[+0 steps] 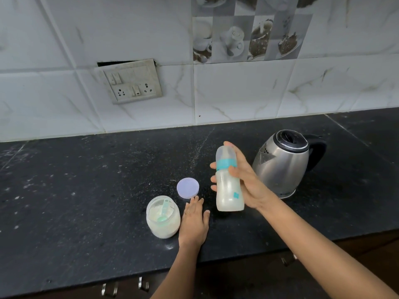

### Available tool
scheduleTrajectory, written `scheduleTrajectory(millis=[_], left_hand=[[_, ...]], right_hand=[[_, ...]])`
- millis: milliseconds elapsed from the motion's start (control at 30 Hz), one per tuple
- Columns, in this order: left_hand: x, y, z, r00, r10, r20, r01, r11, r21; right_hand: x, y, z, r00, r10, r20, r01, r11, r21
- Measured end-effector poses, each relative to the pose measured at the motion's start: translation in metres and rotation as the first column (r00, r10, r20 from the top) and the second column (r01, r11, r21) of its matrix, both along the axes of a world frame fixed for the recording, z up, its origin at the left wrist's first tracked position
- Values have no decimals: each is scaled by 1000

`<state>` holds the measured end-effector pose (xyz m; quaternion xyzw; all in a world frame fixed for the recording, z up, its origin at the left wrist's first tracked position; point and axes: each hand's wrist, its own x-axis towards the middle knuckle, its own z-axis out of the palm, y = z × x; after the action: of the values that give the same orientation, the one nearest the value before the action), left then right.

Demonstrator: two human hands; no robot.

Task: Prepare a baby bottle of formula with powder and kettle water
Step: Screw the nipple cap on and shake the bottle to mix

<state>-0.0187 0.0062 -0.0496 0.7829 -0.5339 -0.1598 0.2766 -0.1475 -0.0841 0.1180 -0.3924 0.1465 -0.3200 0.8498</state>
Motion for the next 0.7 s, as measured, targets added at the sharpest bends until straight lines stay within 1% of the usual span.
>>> scheduleTrajectory(millis=[33,100,133,167,200,233,267,300,333,367,400,433,467,500,533,567,600,633,667,700], left_hand=[[0,0,0,1000,0,2,0,1000,-2],[0,0,1,1000,-4,8,4,1000,1],[0,0,2,1000,-4,7,4,1000,0],[0,0,2,1000,-8,4,8,1000,-3],[1,0,1,1000,-12,-1,12,1000,-6],[1,0,0,1000,-16,-6,16,1000,-10],[1,0,-1,1000,-18,-8,18,1000,-13],[1,0,-2,1000,-18,-4,18,1000,-16],[1,0,-2,1000,-17,5,17,1000,-17],[1,0,-1,1000,-15,10,15,1000,-19],[1,0,0,1000,-12,10,12,1000,-20],[1,0,0,1000,-11,9,12,1000,-23],[1,0,0,1000,-15,2,15,999,-28],[2,0,0,1000,-20,-5,20,999,-34],[2,0,-1,1000,-25,-3,25,999,-39],[2,0,-2,1000,-27,0,27,999,-39],[2,-1,-2,1000,-25,-3,25,999,-39],[2,-1,-2,1000,-16,-7,15,999,-35],[1,-1,-1,1000,-9,-5,9,999,-31],[1,-1,0,1000,-6,-1,6,1000,-29]], right_hand=[[3,-2,1,999,-33,30,33,999,2],[9,-7,2,969,-230,94,208,958,196],[10,-8,4,956,-273,108,238,937,257],[11,-7,4,967,-233,104,198,942,270],[9,-6,2,992,-103,70,87,976,202],[4,-1,0,999,36,1,-36,997,74],[0,4,0,994,96,-55,-98,995,-36],[1,4,1,994,93,-51,-97,992,-82],[5,1,1,999,9,-33,-10,998,-55],[10,2,4,992,-129,0,129,990,49],[13,4,5,967,-252,32,245,960,138],[16,4,4,953,-301,38,293,944,152],[16,5,0,964,-262,44,257,961,101],[13,9,-4,991,-132,-5,132,990,-41],[9,15,-4,997,-11,-72,-1,986,-164],[9,18,0,995,25,-94,-45,975,-219],[11,14,0,997,-18,-70,4,980,-199],[15,11,3,992,-127,-23,124,988,-90],[19,9,6,966,-256,20,255,965,63],[21,6,7,940,-341,32,332,930,158]])
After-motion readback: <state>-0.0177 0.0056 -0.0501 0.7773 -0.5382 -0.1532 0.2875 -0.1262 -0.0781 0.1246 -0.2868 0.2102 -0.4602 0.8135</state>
